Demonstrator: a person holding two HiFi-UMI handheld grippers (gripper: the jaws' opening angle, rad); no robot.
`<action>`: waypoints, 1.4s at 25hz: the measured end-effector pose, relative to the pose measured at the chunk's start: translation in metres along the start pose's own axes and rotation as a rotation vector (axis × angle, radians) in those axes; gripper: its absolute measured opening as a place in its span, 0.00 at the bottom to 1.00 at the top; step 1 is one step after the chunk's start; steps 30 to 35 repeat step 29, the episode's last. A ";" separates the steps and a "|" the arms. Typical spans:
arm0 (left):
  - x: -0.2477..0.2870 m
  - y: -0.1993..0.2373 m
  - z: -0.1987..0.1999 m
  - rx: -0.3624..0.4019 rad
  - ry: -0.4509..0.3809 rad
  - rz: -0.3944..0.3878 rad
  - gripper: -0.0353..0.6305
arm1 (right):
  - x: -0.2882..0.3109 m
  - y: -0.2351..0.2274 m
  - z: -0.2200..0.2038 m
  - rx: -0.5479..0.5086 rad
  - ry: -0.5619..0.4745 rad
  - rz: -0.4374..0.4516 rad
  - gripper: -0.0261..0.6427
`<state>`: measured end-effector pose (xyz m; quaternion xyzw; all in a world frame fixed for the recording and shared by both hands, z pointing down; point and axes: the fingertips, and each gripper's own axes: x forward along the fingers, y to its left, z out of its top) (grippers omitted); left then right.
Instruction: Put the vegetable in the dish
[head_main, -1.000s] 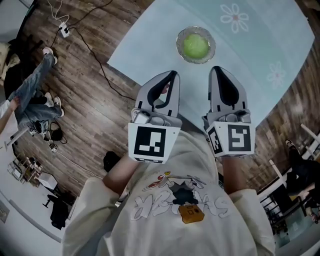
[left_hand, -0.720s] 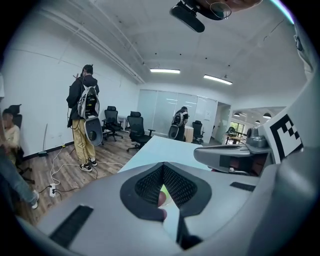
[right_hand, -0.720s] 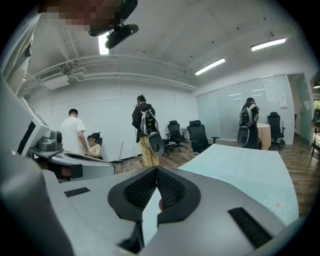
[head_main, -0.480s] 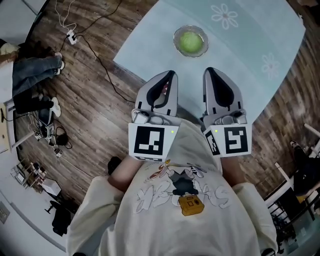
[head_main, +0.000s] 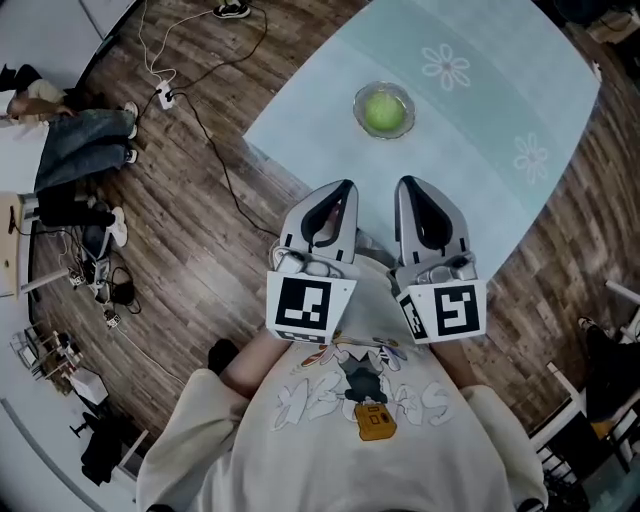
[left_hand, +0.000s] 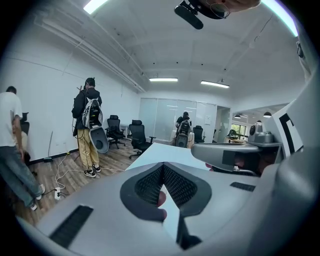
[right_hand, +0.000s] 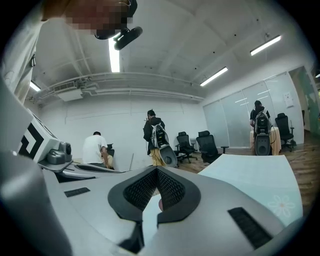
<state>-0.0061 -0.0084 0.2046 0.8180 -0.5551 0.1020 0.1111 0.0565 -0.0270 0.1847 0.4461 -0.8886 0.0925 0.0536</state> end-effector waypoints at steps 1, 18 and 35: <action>-0.003 -0.001 0.001 0.001 -0.005 0.005 0.06 | -0.003 0.002 0.001 -0.003 -0.006 0.005 0.07; -0.029 -0.034 -0.008 0.015 -0.006 0.019 0.06 | -0.043 0.010 -0.006 -0.034 -0.009 0.030 0.07; -0.040 -0.030 -0.011 0.028 -0.013 0.028 0.06 | -0.044 0.017 -0.005 -0.039 -0.023 0.028 0.07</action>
